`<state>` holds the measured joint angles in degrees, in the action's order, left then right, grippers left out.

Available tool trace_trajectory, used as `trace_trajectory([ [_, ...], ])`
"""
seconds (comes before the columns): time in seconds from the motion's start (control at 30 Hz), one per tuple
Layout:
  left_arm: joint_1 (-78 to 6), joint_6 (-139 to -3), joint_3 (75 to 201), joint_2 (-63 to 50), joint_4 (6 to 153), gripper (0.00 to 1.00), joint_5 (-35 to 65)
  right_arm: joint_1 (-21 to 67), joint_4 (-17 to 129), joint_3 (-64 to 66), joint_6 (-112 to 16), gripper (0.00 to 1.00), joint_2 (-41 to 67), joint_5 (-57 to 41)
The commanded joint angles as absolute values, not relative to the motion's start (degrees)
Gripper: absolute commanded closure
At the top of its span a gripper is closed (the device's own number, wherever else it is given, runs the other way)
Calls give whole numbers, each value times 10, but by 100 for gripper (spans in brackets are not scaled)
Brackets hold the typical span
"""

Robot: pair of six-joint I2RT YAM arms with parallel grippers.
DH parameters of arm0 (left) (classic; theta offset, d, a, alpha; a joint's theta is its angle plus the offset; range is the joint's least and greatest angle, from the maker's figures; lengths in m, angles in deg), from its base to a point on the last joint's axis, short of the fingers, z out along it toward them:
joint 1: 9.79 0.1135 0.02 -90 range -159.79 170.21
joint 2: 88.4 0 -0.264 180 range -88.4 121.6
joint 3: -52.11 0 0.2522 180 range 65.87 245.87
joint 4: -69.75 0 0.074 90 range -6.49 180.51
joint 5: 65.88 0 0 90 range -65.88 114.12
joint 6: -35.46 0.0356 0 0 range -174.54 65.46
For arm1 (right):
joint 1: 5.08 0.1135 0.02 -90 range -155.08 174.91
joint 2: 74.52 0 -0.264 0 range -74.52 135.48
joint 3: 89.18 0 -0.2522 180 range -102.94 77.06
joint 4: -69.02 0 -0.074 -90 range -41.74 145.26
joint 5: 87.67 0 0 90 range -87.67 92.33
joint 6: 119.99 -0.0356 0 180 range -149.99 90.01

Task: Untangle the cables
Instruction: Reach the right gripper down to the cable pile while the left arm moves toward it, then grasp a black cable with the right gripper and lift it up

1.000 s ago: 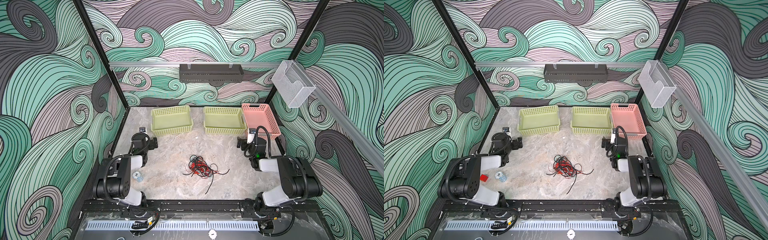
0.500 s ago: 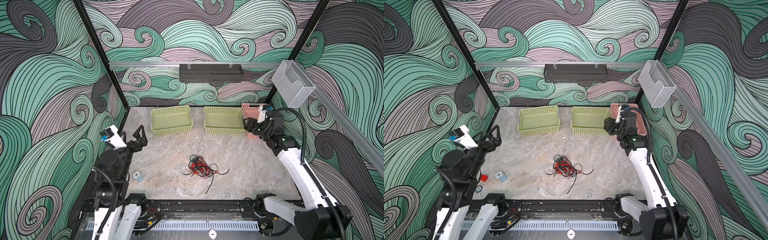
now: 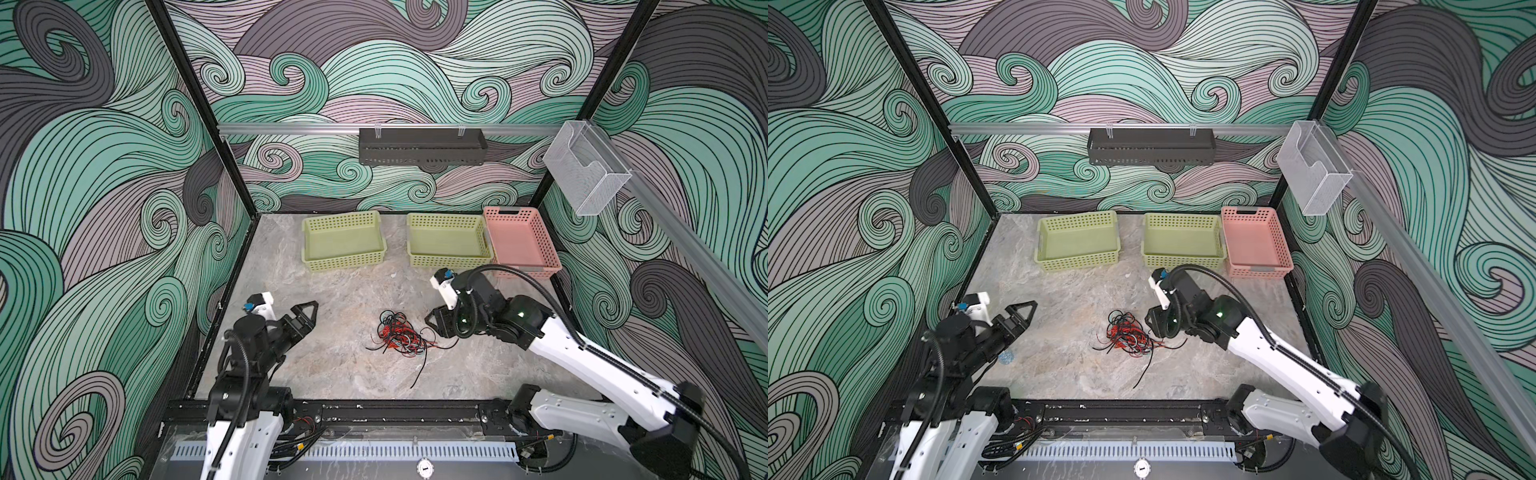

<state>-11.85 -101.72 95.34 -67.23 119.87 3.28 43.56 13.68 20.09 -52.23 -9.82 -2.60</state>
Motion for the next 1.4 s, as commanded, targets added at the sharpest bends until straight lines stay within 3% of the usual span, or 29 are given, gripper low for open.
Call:
trace_trajectory([
  [0.0,-132,-1027,924,-620,1209,8,-78,471,157,207,-493,54,-54,-15],
  [0.23,-214,-1041,936,-513,1151,9,24,478,242,216,-467,46,50,-39],
  [0.47,-303,-1061,977,-403,1146,10,68,478,302,205,-475,52,156,-81],
  [0.63,-324,-1064,983,-379,1158,10,88,478,303,197,-477,80,182,-74],
  [0.77,-326,-1062,997,-378,1160,10,97,479,292,195,-472,100,139,-52],
  [1.0,-326,-1025,1087,-339,1197,10,124,480,242,149,-467,100,16,7],
  [1.37,-326,-1019,1107,-321,1201,10,124,487,157,-39,-408,100,4,23],
])
